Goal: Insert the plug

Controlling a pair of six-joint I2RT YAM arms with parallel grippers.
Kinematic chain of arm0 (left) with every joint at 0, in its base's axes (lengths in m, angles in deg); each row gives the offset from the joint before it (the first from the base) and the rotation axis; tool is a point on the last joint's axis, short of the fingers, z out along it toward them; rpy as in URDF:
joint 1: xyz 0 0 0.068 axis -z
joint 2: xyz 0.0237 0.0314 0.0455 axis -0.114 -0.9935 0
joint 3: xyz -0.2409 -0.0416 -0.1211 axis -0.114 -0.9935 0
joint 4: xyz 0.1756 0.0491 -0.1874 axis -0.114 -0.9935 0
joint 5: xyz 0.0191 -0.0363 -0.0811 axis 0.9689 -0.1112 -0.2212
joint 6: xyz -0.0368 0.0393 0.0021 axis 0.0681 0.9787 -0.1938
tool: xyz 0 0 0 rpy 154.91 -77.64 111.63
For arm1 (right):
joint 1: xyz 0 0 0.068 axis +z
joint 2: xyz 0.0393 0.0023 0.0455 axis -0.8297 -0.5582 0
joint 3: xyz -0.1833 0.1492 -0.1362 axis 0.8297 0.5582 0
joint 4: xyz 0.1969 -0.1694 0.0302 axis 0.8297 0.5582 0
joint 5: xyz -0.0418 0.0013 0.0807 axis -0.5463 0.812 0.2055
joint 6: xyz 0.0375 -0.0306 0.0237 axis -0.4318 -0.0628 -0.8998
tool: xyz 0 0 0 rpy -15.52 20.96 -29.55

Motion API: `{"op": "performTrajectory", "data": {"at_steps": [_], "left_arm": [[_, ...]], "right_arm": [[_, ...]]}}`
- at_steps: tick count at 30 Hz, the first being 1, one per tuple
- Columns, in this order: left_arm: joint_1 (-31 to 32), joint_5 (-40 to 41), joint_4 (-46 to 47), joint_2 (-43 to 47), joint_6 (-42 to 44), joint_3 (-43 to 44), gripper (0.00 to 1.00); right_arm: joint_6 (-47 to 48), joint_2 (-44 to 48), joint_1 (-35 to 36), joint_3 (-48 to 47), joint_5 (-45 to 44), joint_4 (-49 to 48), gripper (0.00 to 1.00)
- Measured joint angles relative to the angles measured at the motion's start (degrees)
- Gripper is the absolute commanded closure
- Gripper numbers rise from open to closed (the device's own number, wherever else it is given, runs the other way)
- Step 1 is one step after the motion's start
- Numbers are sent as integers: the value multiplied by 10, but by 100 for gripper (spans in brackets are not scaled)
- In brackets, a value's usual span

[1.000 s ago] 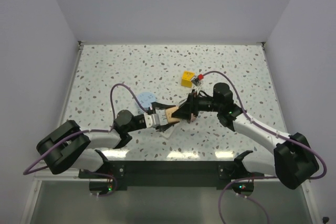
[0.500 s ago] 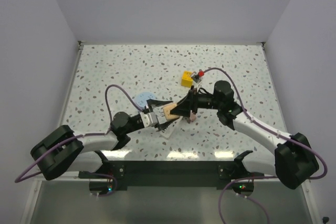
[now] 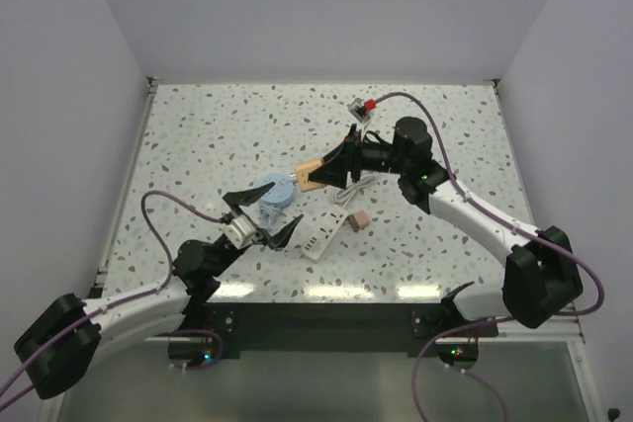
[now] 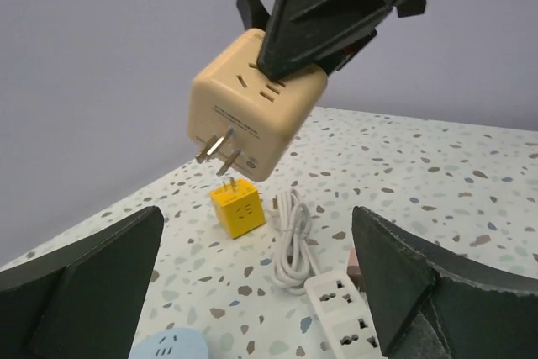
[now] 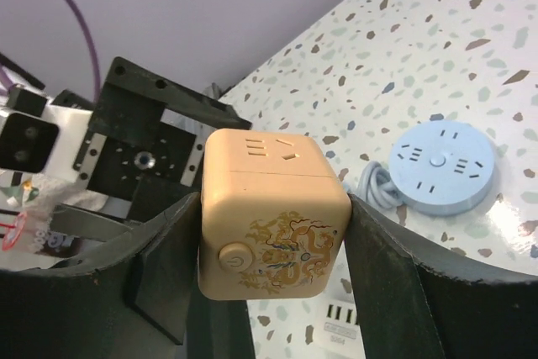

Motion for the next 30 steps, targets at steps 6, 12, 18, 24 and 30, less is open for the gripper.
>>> {"op": "performTrajectory", "data": {"at_steps": [6,12,18,24,30], "left_arm": [[0,160,-114,110,-56,-2,0],[-8,331,-252,169,-128,6,0],[-73,334,-323,157,-179,15,0],[-150,258,-333,98,-219,20,0],[-202,183,-309,16,-245,20,0]], "right_arm": [[79,-67,0,-84,-55,116,100],[151,-122,13,-137,-142,220,100],[214,-210,45,-219,-201,304,100],[268,-305,58,-324,-240,383,100],[305,-384,63,-419,-262,443,100]]}}
